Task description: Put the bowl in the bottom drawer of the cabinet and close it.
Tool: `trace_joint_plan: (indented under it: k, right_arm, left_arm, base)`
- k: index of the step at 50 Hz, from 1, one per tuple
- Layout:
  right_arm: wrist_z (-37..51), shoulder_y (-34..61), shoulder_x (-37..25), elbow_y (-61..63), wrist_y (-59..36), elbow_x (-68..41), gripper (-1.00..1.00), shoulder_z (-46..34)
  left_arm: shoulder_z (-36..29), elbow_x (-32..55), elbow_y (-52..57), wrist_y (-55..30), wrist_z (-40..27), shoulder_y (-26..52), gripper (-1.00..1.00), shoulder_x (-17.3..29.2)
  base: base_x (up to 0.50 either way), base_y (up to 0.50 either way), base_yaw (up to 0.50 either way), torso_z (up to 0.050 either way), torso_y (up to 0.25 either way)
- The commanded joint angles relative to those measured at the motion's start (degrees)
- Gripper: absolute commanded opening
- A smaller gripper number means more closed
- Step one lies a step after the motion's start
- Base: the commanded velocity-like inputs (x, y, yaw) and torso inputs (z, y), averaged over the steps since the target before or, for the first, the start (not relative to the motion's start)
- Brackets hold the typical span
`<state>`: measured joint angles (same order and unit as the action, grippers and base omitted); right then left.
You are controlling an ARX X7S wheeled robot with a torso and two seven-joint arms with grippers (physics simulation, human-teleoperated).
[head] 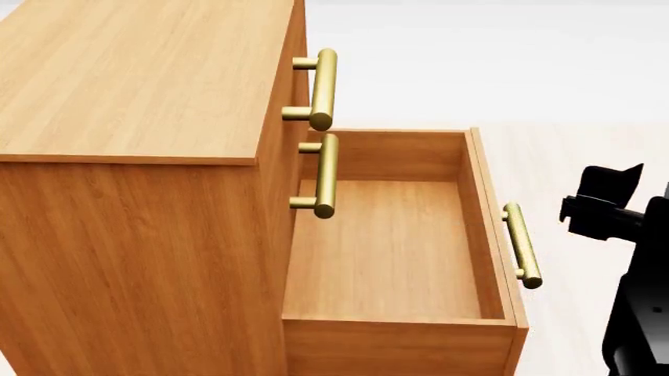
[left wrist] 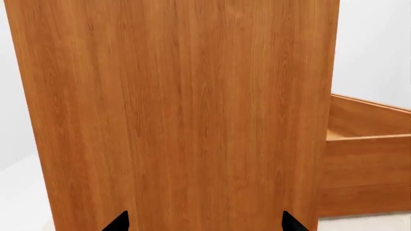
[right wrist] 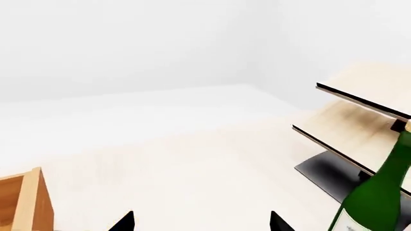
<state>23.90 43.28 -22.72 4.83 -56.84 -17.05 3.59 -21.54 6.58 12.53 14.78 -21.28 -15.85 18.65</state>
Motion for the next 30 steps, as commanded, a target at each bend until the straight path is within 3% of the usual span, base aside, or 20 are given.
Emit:
trace_joint_plan:
  k: [1,30]
  right_arm:
    - [2.68,-0.72,-1.07,1.21,-0.61,0.59,1.0,3.55]
    - [10.37,-3.07,-1.15,-2.96,4.11,4.26,1.0,11.3]
  left_arm:
    - [-0.21,0.19,-0.84,1.19,0.06,0.29,1.0,0.02]
    - [-0.65,0.84,-1.12,1.33,-0.32,0.44,1.0,0.41]
  base:
    - [0.0,0.0,0.0,0.0,0.0]
    - [0.0,0.0,0.0,0.0,0.0]
